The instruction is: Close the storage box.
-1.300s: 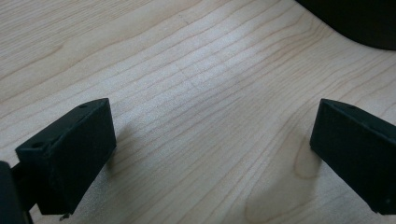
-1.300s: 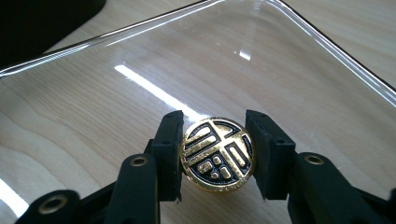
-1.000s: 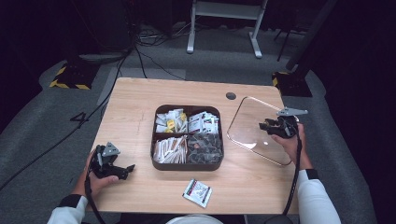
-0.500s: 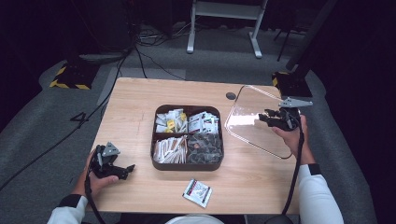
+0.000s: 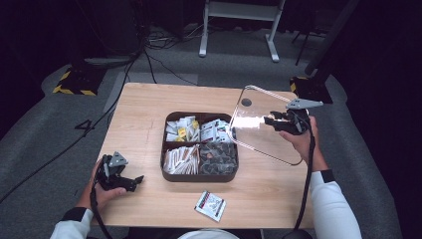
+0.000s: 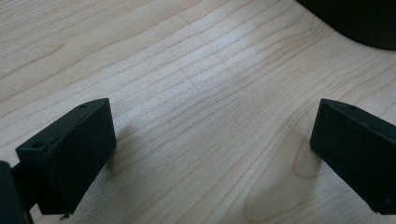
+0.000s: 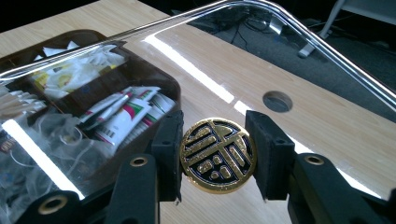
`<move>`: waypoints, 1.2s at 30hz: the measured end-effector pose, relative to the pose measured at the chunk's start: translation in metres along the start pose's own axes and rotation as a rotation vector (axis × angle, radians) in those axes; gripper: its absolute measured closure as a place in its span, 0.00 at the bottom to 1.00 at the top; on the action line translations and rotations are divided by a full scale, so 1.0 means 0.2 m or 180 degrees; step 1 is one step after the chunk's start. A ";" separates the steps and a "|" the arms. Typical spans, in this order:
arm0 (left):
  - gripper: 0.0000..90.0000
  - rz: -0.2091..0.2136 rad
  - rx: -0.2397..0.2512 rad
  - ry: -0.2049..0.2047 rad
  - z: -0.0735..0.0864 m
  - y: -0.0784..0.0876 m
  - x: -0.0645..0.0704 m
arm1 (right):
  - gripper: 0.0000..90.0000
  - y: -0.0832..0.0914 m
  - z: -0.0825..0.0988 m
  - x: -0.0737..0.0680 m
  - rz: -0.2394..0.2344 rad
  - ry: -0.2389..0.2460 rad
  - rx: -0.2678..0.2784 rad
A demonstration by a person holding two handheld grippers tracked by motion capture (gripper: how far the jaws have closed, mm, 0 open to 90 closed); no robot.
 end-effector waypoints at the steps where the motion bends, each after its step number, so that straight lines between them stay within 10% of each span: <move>1: 0.01 -0.0001 0.0002 0.0001 0.00 0.00 0.00 | 0.66 -0.01 -0.01 -0.01 -0.0007 0.0013 -0.0004; 36: 0.01 -0.0017 -0.0002 0.0032 0.00 0.00 0.00 | 0.66 -0.42 -0.23 -0.40 -0.0492 0.0332 -0.0192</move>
Point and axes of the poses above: each handheld gripper's, and its own axes: y roughly backward along the jaws, z roughly out of its underside, x roughly to its right, the point moved 7 cm from there along -y, roughly forward along the jaws, and after that the axes turned 12 degrees about -z, right-handed, at the moved point
